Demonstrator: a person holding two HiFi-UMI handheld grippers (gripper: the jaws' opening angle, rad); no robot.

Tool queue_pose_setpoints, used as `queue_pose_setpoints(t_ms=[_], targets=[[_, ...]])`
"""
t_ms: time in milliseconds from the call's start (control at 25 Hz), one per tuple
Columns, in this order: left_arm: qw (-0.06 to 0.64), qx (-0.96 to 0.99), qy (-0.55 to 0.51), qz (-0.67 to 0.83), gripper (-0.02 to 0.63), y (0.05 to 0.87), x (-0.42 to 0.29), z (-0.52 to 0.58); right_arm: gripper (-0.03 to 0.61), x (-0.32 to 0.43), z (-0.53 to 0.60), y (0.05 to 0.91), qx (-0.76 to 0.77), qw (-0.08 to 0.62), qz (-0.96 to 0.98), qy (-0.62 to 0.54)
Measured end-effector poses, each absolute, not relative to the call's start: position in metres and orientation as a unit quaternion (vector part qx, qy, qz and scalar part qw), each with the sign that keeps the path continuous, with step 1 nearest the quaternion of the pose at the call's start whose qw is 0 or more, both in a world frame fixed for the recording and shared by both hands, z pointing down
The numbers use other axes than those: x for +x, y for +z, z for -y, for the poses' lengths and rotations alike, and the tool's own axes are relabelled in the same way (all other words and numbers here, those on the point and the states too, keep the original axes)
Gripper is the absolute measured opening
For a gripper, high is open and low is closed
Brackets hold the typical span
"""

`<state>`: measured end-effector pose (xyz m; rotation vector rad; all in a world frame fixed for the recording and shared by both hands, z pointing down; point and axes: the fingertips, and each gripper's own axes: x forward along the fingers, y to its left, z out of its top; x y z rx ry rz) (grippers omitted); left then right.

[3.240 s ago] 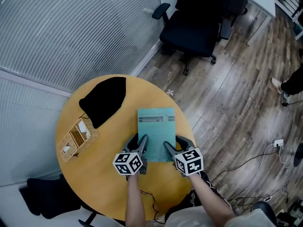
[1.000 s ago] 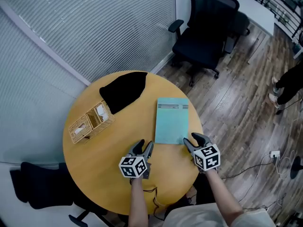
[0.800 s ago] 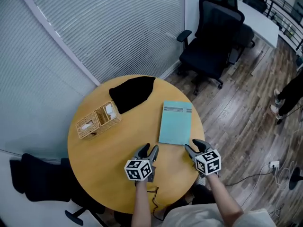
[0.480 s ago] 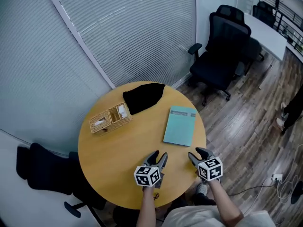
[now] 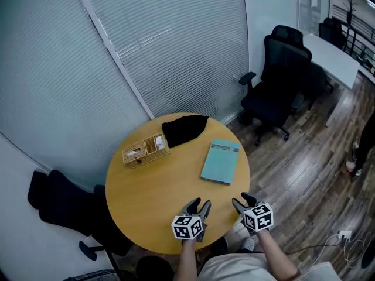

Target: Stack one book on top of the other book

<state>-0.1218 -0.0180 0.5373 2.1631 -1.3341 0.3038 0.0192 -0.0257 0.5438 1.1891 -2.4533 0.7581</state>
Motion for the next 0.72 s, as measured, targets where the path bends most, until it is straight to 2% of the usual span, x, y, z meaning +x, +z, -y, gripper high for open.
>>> queue_pose_setpoints(t_ms=[720], targets=[[0.276,0.798,0.114,0.523,0.199,0.533,-0.066,-0.050,0.188,0.064,-0.026,0.543,0.406,0.130,0.867,0.258]])
